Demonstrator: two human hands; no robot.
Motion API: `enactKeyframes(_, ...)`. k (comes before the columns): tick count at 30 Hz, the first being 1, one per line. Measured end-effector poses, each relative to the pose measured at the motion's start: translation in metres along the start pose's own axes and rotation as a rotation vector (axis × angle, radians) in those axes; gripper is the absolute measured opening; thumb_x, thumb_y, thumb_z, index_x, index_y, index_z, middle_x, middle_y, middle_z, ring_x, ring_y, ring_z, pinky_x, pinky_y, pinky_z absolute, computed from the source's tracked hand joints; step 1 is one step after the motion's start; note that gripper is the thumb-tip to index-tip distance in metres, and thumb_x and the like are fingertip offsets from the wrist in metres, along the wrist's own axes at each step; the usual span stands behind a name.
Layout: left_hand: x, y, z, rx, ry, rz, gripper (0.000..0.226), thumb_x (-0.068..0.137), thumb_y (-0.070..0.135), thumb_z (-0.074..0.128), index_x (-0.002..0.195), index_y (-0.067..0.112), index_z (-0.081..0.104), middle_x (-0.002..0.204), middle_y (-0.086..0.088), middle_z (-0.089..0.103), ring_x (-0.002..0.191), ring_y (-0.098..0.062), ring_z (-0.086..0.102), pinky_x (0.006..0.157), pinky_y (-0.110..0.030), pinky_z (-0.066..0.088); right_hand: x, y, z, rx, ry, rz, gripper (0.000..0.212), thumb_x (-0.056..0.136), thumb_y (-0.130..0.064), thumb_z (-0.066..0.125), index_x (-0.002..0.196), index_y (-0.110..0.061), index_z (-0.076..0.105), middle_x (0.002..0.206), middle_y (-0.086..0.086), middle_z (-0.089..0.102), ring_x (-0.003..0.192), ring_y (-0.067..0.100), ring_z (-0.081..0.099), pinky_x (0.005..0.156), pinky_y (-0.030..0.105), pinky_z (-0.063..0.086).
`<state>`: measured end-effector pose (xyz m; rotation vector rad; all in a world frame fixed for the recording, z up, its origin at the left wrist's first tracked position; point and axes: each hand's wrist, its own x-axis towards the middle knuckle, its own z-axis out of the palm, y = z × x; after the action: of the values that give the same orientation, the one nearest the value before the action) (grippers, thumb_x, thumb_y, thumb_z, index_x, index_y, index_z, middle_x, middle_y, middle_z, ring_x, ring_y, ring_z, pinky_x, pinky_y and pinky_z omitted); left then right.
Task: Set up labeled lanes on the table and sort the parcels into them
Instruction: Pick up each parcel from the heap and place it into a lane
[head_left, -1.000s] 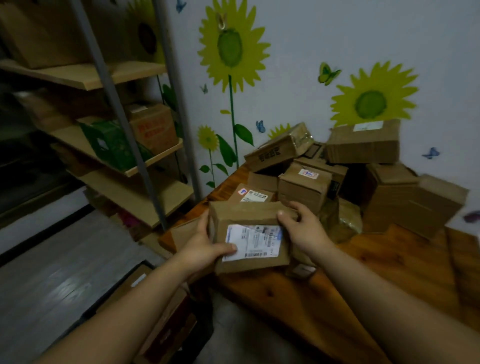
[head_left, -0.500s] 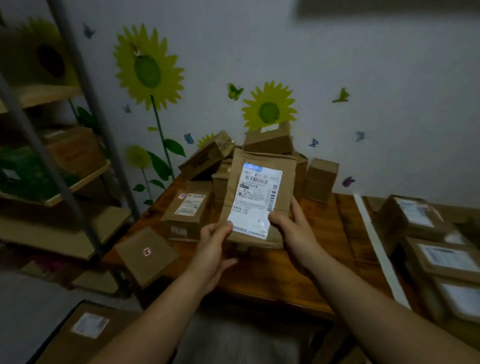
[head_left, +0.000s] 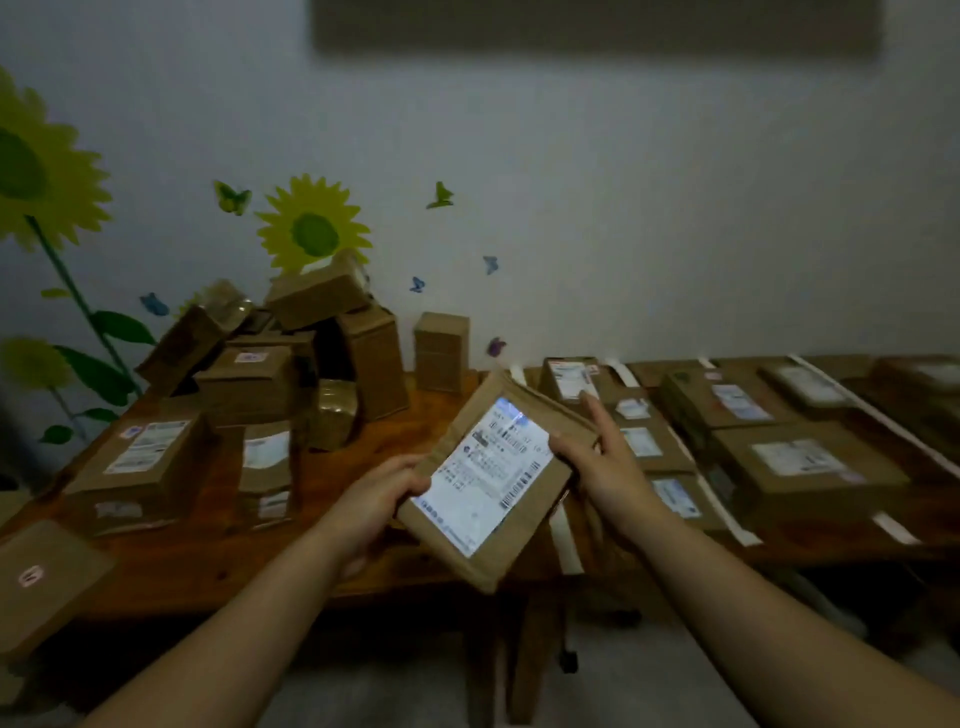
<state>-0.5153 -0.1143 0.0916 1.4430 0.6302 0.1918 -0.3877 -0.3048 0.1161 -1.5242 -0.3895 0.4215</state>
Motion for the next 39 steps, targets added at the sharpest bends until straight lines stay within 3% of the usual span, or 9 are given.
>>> enactKeyframes(4,0.018,-0.016,0.079,-0.095,0.164,-0.036,0.053,0.082,0.029,0.069,0.127,0.023,0.041,0.118,-0.01,0.059,0.105,-0.029,0.058,0.09,-0.046,0.05,-0.008,0.033,-0.079,-0.056,0.128,0.144,0.041,0.091,-0.035,0.06,0.129,-0.027,0.047,0.108,-0.004,0.058,0.103,0.019,0.059,0.09,0.039,0.051)
enactKeyframes(9,0.017,-0.04,0.155,-0.083,0.073,-0.127,0.049,0.085,0.024,0.067,0.124,0.021,0.038,0.111,-0.009,0.06,0.092,-0.025,0.063,0.067,-0.034,0.053,-0.023,0.076,-0.138,-0.093,0.176,0.246,0.05,0.095,-0.045,0.049,0.139,-0.021,0.044,0.135,0.001,0.05,0.121,0.02,0.05,0.1,0.034,0.04)
enactKeyframes(14,0.046,-0.051,0.185,0.066,-0.07,-0.106,0.067,0.086,0.025,0.066,0.142,0.032,0.031,0.132,-0.004,0.053,0.107,-0.022,0.06,0.091,-0.041,0.052,-0.009,0.091,-0.165,-0.206,0.259,0.242,0.052,0.096,-0.045,0.046,0.144,-0.027,0.035,0.142,0.0,0.039,0.125,0.021,0.045,0.102,0.039,0.039)
enactKeyframes(18,0.088,-0.046,0.196,0.198,-0.055,-0.014,0.07,0.085,0.028,0.066,0.143,0.042,0.028,0.139,-0.003,0.046,0.116,-0.023,0.056,0.092,-0.041,0.053,0.017,0.092,-0.172,-0.238,0.233,0.176,0.056,0.097,-0.039,0.047,0.148,-0.034,0.024,0.138,-0.005,0.045,0.123,0.013,0.045,0.099,0.034,0.04)
enactKeyframes(22,0.128,-0.032,0.203,0.261,-0.079,0.023,0.065,0.091,0.02,0.059,0.145,0.031,0.023,0.137,-0.001,0.047,0.116,-0.022,0.055,0.072,-0.021,0.053,0.058,0.093,-0.176,-0.401,0.209,0.217,0.068,0.093,-0.042,0.055,0.149,-0.034,0.018,0.15,-0.002,0.024,0.134,0.022,0.037,0.105,0.041,0.038)
enactKeyframes(25,0.157,-0.027,0.207,0.293,-0.088,0.044,0.064,0.091,0.016,0.059,0.145,0.027,0.024,0.143,-0.005,0.041,0.124,-0.024,0.05,0.065,-0.013,0.049,0.092,0.094,-0.181,-0.463,0.165,0.205,0.072,0.091,-0.035,0.06,0.149,-0.032,0.018,0.15,0.001,0.027,0.133,0.021,0.039,0.099,0.035,0.041)
enactKeyframes(28,0.178,-0.028,0.209,0.358,-0.079,0.048,0.066,0.09,0.019,0.06,0.145,0.03,0.025,0.148,-0.003,0.033,0.13,-0.023,0.044,0.074,-0.016,0.045,0.125,0.101,-0.185,-0.493,0.155,0.181,0.067,0.09,-0.035,0.061,0.146,-0.031,0.025,0.146,-0.001,0.039,0.128,0.018,0.044,0.091,0.029,0.042)
enactKeyframes(36,0.222,-0.031,0.226,0.399,-0.073,0.083,0.06,0.092,0.017,0.057,0.139,0.041,0.028,0.139,0.011,0.046,0.126,-0.003,0.042,0.085,-0.011,0.042,0.198,0.119,-0.2,-0.624,0.042,0.185,0.061,0.083,-0.049,0.058,0.135,-0.042,0.029,0.139,-0.002,0.045,0.127,0.02,0.046,0.104,0.045,0.043)
enactKeyframes(39,0.229,-0.026,0.228,0.622,-0.027,0.194,0.068,0.091,0.024,0.058,0.142,0.045,0.018,0.149,0.019,0.024,0.135,-0.001,0.024,0.105,-0.024,0.034,0.212,0.122,-0.209,-0.968,-0.046,0.041,0.06,0.09,-0.049,0.049,0.144,-0.033,0.03,0.149,0.002,0.03,0.135,0.019,0.032,0.109,0.036,0.033)
